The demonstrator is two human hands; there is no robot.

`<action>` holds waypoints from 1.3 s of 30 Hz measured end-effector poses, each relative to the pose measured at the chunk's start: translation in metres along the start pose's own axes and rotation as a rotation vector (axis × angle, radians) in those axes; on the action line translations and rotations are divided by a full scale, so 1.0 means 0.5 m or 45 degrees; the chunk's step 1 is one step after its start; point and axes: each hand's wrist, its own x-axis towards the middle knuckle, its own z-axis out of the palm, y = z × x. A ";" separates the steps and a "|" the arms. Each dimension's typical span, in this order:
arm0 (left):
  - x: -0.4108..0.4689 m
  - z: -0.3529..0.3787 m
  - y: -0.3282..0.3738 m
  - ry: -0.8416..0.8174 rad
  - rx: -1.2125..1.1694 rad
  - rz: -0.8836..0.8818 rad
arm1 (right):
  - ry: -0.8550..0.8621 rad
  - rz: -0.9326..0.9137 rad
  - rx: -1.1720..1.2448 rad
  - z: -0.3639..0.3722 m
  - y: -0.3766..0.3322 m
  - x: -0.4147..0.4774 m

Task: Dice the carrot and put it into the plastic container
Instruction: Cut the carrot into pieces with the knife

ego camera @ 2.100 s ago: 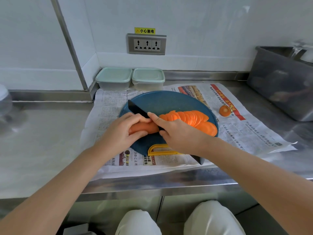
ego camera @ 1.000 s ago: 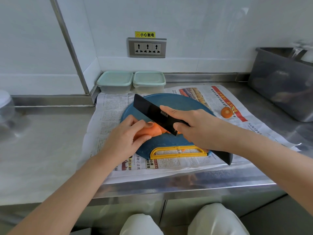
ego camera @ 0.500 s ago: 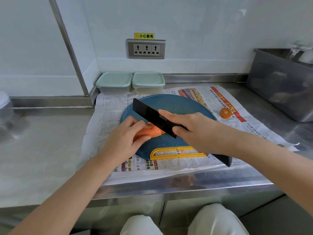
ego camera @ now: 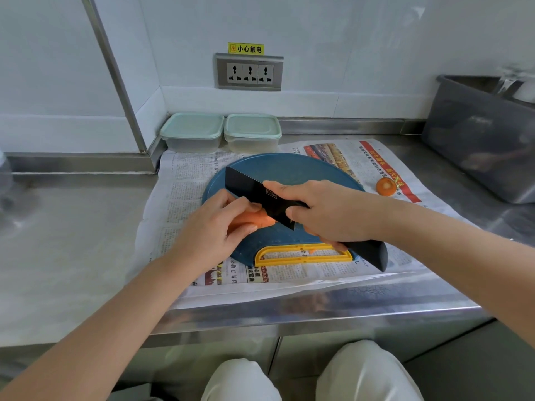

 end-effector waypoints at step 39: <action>-0.004 0.001 -0.014 0.025 -0.128 0.060 | 0.132 0.028 0.366 0.045 0.035 0.026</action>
